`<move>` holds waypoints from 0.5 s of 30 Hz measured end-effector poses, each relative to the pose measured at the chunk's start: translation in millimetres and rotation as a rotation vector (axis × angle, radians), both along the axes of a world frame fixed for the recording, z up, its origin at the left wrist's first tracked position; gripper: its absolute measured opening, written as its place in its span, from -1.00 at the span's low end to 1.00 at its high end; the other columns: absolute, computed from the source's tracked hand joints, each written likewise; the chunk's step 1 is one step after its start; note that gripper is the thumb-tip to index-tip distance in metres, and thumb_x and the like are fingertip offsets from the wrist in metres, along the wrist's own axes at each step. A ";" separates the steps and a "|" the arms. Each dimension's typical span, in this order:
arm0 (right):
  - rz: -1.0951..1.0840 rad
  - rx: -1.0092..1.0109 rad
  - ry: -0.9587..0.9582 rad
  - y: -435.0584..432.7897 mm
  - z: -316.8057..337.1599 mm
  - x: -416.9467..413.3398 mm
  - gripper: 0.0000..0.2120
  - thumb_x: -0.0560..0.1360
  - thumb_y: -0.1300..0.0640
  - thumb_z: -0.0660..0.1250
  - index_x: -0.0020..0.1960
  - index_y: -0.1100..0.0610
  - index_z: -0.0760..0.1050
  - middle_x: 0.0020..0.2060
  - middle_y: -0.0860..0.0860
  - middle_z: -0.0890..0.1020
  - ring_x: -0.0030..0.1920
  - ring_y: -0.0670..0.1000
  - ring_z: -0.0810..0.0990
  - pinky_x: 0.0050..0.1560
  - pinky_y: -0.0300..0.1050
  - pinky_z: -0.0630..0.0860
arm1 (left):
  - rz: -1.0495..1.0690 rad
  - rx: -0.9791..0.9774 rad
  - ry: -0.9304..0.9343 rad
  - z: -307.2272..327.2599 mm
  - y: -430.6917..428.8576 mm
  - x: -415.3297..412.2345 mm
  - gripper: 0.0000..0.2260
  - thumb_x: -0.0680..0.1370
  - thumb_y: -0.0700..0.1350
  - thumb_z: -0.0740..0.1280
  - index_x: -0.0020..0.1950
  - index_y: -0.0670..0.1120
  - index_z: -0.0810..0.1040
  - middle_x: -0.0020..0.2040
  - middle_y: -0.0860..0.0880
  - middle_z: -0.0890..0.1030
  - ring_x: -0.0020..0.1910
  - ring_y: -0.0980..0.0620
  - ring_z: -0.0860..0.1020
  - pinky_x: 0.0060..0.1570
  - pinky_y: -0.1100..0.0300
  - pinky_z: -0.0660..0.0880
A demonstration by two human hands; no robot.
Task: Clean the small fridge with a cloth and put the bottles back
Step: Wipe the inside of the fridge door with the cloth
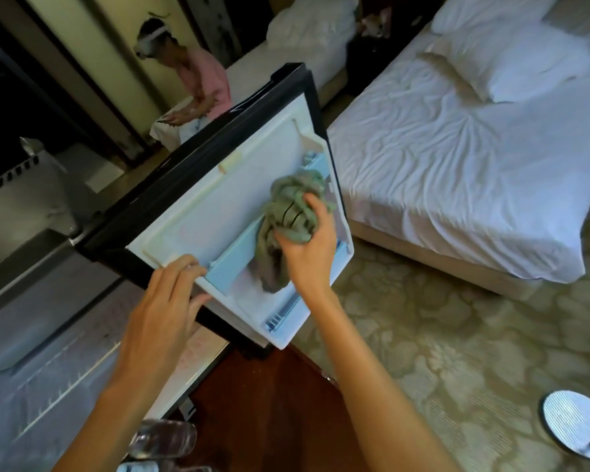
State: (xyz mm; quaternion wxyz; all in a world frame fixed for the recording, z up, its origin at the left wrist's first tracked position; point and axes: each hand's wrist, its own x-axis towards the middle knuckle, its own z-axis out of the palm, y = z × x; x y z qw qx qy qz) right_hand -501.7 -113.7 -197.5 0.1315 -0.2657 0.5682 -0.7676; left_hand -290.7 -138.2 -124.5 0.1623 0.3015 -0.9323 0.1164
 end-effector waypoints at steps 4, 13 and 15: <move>-0.091 0.077 -0.012 -21.4 16.7 -67.8 -0.47 0.36 0.08 0.42 0.32 0.09 0.46 0.21 0.06 0.56 0.21 0.03 0.54 0.26 0.12 0.49 | 0.018 -0.008 -0.005 -2.5 -3.2 -2.9 -0.60 0.41 -0.23 0.49 0.21 -0.27 0.52 0.22 -0.18 0.51 0.16 -0.18 0.50 0.03 -0.07 0.59; -0.020 0.124 0.111 -17.6 48.2 -83.0 -0.61 0.43 0.05 0.43 0.23 0.09 0.48 0.11 0.02 0.54 0.11 -0.02 0.54 0.16 0.05 0.54 | 0.046 0.075 -0.018 13.6 4.7 -6.5 -0.63 0.46 -0.23 0.50 0.23 -0.21 0.54 0.25 -0.13 0.52 0.17 -0.11 0.51 0.04 -0.02 0.58; 0.019 0.036 0.063 -11.6 58.8 -77.0 -0.69 0.45 0.07 0.42 0.16 0.08 0.50 0.06 0.02 0.59 0.09 -0.03 0.58 0.14 0.04 0.56 | -0.012 0.036 -0.034 33.2 5.6 -10.0 -0.74 0.55 -0.18 0.37 0.23 -0.18 0.56 0.27 -0.10 0.53 0.14 -0.09 0.54 0.11 0.01 0.55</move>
